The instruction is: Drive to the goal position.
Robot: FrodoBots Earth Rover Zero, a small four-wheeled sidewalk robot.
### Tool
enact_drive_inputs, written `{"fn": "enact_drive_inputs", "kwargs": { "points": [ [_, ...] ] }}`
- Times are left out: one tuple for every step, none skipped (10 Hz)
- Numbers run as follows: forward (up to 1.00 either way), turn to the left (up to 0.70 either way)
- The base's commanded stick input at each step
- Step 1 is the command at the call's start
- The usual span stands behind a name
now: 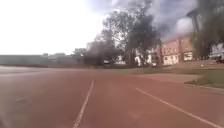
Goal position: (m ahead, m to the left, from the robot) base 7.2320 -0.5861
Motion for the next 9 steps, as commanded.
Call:
{"fn": "enact_drive_inputs", "kwargs": {
  "points": [
    [0.70,0.00],
    [0.70,0.00],
    [0.70,0.00],
    [0.70,0.00],
    [0.70,0.00],
    [0.70,0.00],
    [0.70,0.00],
    [0.70,0.00],
    [0.70,0.00]
  ]
}}
